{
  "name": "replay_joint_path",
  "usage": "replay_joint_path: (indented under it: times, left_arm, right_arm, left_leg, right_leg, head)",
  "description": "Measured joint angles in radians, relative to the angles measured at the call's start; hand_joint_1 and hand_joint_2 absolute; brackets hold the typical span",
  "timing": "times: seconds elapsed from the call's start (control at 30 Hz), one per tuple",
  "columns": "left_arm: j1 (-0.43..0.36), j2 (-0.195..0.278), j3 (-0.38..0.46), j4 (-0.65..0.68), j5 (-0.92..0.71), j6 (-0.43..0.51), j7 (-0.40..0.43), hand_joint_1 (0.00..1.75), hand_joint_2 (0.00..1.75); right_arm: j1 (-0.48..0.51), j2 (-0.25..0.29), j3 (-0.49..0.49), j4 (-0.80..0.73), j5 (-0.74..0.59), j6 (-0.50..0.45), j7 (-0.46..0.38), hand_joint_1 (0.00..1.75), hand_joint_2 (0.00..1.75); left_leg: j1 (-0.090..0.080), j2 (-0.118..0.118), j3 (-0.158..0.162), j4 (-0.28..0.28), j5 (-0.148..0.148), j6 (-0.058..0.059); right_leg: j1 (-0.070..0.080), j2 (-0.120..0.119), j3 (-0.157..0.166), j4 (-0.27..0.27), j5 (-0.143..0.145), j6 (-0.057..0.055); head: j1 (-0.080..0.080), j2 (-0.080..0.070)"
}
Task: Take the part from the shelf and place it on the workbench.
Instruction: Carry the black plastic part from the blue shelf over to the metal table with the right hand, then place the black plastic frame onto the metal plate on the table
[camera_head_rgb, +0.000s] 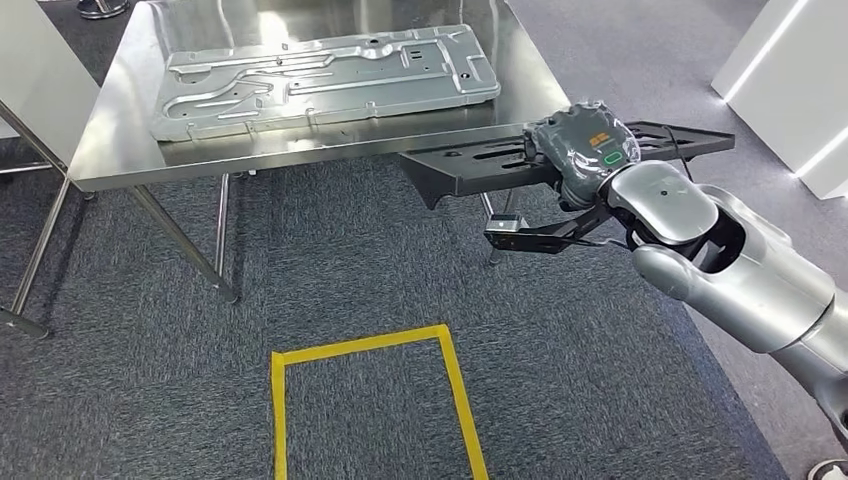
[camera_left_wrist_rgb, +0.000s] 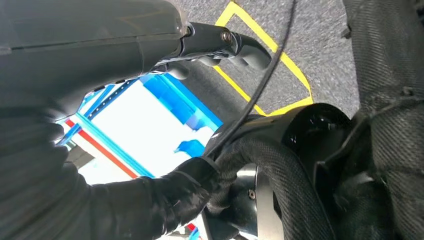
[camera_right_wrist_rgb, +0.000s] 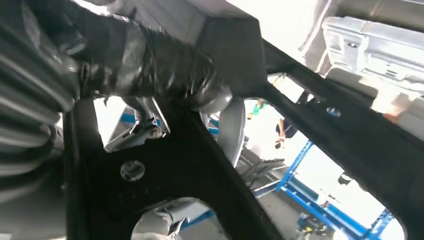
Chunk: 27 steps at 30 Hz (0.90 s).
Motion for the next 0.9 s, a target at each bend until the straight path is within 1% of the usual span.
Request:
replay_joint_path:
  times: [0.03,0.1,0.13,0.17,0.2,0.27,0.3,0.33,0.37,0.4,0.43,0.47,0.5,0.53,0.57,0.6,0.63,0.67,0.7,0.73,0.8,0.83,0.87,0.9]
  left_arm:
    - [-0.001,0.000,0.000,0.002,0.000,-0.001,0.000,0.00,1.75]
    - [-0.003,-0.001,0.000,0.005,0.000,-0.003,0.000,0.00,1.75]
    - [-0.004,-0.002,0.000,0.007,0.000,-0.006,0.000,0.00,1.75]
    - [-0.004,-0.002,0.000,0.010,0.000,-0.009,0.000,0.00,1.75]
    - [-0.005,-0.002,0.000,0.012,-0.001,-0.012,0.001,0.00,1.75]
    - [-0.007,-0.003,0.000,0.017,-0.006,-0.020,0.004,0.00,1.75]
    - [-0.009,-0.003,0.000,0.020,-0.009,-0.025,0.007,0.00,1.75]
    - [-0.011,-0.004,0.000,0.024,-0.014,-0.030,0.010,0.00,1.75]
    - [-0.014,-0.004,0.000,0.028,-0.019,-0.037,0.014,0.00,1.75]
    - [-0.016,-0.004,0.000,0.033,-0.024,-0.043,0.017,0.00,1.75]
    - [-0.019,-0.004,0.001,0.037,-0.029,-0.050,0.021,0.00,1.75]
    - [-0.022,-0.004,0.001,0.043,-0.034,-0.055,0.025,0.00,1.75]
    - [-0.024,-0.004,0.001,0.048,-0.039,-0.061,0.028,0.00,1.75]
    - [-0.027,-0.004,0.001,0.054,-0.043,-0.065,0.031,0.00,1.75]
    - [-0.030,-0.004,0.001,0.060,-0.048,-0.070,0.034,0.00,1.75]
    - [-0.031,-0.004,0.001,0.066,-0.051,-0.074,0.036,0.00,1.75]
    - [-0.033,-0.005,0.001,0.071,-0.055,-0.078,0.039,0.00,1.75]
    - [-0.034,-0.005,0.001,0.076,-0.058,-0.081,0.041,0.00,1.75]
    - [-0.035,-0.006,0.001,0.082,-0.061,-0.084,0.044,0.00,1.75]
    - [-0.035,-0.006,0.001,0.086,-0.066,-0.087,0.047,0.00,1.75]
    - [-0.036,-0.006,0.000,0.095,-0.073,-0.093,0.052,0.00,1.75]
    - [-0.036,-0.006,0.000,0.099,-0.076,-0.096,0.054,0.00,1.75]
    - [-0.037,-0.006,0.000,0.103,-0.077,-0.099,0.055,0.00,1.75]
    - [-0.038,-0.007,-0.001,0.106,-0.078,-0.101,0.056,0.00,1.75]
  right_arm:
    - [-0.003,0.000,0.000,0.000,0.000,0.000,0.000,1.75,1.75]
    - [-0.008,0.001,0.002,0.002,0.000,0.001,0.000,1.75,1.75]
    - [-0.008,0.002,0.004,0.003,0.000,0.001,0.000,1.75,1.75]
    - [-0.008,0.002,0.006,0.004,0.000,0.002,0.000,1.75,1.75]
    - [-0.008,0.003,0.008,0.005,0.000,0.002,0.000,1.75,1.75]
    - [-0.010,0.006,0.009,0.007,0.000,0.004,0.000,1.75,1.75]
    - [-0.014,0.008,0.010,0.008,0.000,0.006,0.000,1.75,1.75]
    - [-0.018,0.012,0.012,0.010,0.001,0.010,0.000,1.75,1.75]
    - [-0.023,0.016,0.014,0.011,0.002,0.014,0.001,1.75,1.75]
    - [-0.030,0.021,0.016,0.012,0.002,0.018,0.001,1.75,1.75]
    - [-0.036,0.027,0.017,0.013,0.003,0.023,0.002,1.75,1.75]
    - [-0.043,0.034,0.017,0.014,0.005,0.027,0.004,1.75,1.75]
    - [-0.052,0.042,0.018,0.015,0.006,0.030,0.005,1.75,1.75]
    - [-0.061,0.050,0.019,0.016,0.009,0.033,0.007,1.75,1.75]
    - [-0.069,0.058,0.021,0.017,0.011,0.036,0.009,1.75,1.75]
    - [-0.075,0.066,0.024,0.019,0.013,0.037,0.011,1.75,1.75]
    - [-0.078,0.074,0.028,0.021,0.015,0.039,0.012,1.75,1.75]
    - [-0.079,0.082,0.031,0.023,0.015,0.039,0.013,1.75,1.75]
    - [-0.080,0.092,0.034,0.026,0.016,0.040,0.014,1.75,1.75]
    - [-0.080,0.101,0.037,0.027,0.016,0.039,0.016,1.75,1.75]
    - [-0.079,0.120,0.043,0.031,0.017,0.036,0.019,1.75,1.75]
    - [-0.079,0.128,0.046,0.032,0.019,0.035,0.021,1.75,1.75]
    - [-0.078,0.135,0.050,0.034,0.020,0.033,0.022,1.75,1.75]
    - [-0.078,0.141,0.053,0.035,0.021,0.032,0.023,1.75,1.75]
  left_leg:
    - [0.001,0.000,0.011,-0.005,-0.004,0.004]
    - [0.001,-0.001,0.026,-0.007,-0.017,0.008]
    - [0.001,-0.001,0.034,-0.006,-0.024,0.008]
    - [0.001,-0.001,0.043,-0.005,-0.033,0.007]
    - [0.001,-0.002,0.055,-0.005,-0.042,0.006]
    - [0.001,-0.002,0.080,-0.004,-0.063,0.000]
    - [0.001,-0.002,0.089,-0.005,-0.072,-0.005]
    - [0.001,-0.002,0.093,-0.007,-0.078,-0.011]
    - [0.001,-0.001,0.095,-0.008,-0.082,-0.016]
    - [0.000,0.000,0.100,-0.011,-0.082,-0.022]
    - [0.000,0.001,0.101,-0.010,-0.083,-0.026]
    - [0.000,0.001,0.099,0.004,-0.082,-0.031]
    - [0.000,0.001,0.087,0.034,-0.084,-0.034]
    - [0.001,0.002,0.060,0.083,-0.092,-0.038]
    - [0.003,0.002,0.023,0.145,-0.107,-0.043]
    - [0.004,0.002,-0.020,0.205,-0.132,-0.047]
    - [0.004,0.002,-0.060,0.251,-0.157,-0.049]
    - [0.004,0.002,-0.088,0.270,-0.171,-0.051]
    - [0.004,0.002,-0.100,0.257,-0.163,-0.050]
    - [0.004,0.002,-0.097,0.212,-0.130,-0.048]
    - [0.001,0.002,-0.074,0.088,-0.021,-0.039]
    - [-0.002,0.003,-0.064,0.044,0.018,-0.034]
    - [-0.005,0.003,-0.059,0.019,0.043,-0.029]
    - [-0.007,0.003,-0.056,0.012,0.046,-0.024]
  right_leg:
    - [-0.001,-0.001,-0.029,0.050,-0.016,0.004]
    - [-0.003,-0.001,-0.109,0.167,-0.057,0.013]
    - [-0.005,-0.001,-0.144,0.205,-0.067,0.016]
    - [-0.006,-0.001,-0.164,0.211,-0.059,0.017]
    - [-0.006,-0.001,-0.168,0.185,-0.033,0.016]
    - [-0.006,-0.002,-0.139,0.064,0.059,0.009]
    - [-0.003,-0.003,-0.125,0.009,0.090,0.004]
    - [0.001,-0.003,-0.115,-0.027,0.110,-0.003]
    - [0.005,-0.003,-0.112,-0.044,0.116,-0.011]
    - [0.008,-0.002,-0.111,-0.048,0.110,-0.018]
    - [0.005,-0.001,-0.104,-0.051,0.112,-0.025]
    - [0.003,0.000,-0.094,-0.057,0.109,-0.032]
    - [0.001,0.000,-0.081,-0.062,0.104,-0.038]
    - [-0.001,0.000,-0.068,-0.067,0.099,-0.044]
    - [0.000,0.000,-0.057,-0.070,0.092,-0.048]
    - [0.001,0.000,-0.047,-0.071,0.083,-0.050]
    - [0.002,0.001,-0.037,-0.071,0.074,-0.051]
    - [0.003,0.002,-0.025,-0.071,0.063,-0.051]
    - [0.004,0.002,-0.009,-0.070,0.052,-0.050]
    - [0.005,0.003,0.007,-0.070,0.040,-0.049]
    - [0.006,0.003,0.034,-0.069,0.015,-0.044]
    - [0.007,0.004,0.044,-0.070,0.005,-0.040]
    - [0.007,0.005,0.049,-0.072,-0.001,-0.035]
    - [0.008,0.006,0.055,-0.071,-0.003,-0.029]
  head:
    - [0.000,0.000]
    - [0.001,0.000]
    - [0.001,0.000]
    - [0.001,0.000]
    - [0.000,0.000]
    - [0.000,0.000]
    - [0.000,0.000]
    - [0.000,0.000]
    - [0.000,0.000]
    - [0.000,0.000]
    - [0.001,0.000]
    - [0.000,0.000]
    - [0.000,0.000]
    - [0.000,0.000]
    - [-0.001,0.000]
    - [-0.001,0.000]
    - [0.000,0.000]
    - [-0.001,0.000]
    - [-0.001,0.000]
    - [-0.001,0.000]
    - [0.000,0.000]
    - [0.000,0.000]
    - [0.000,0.000]
    - [0.001,0.000]
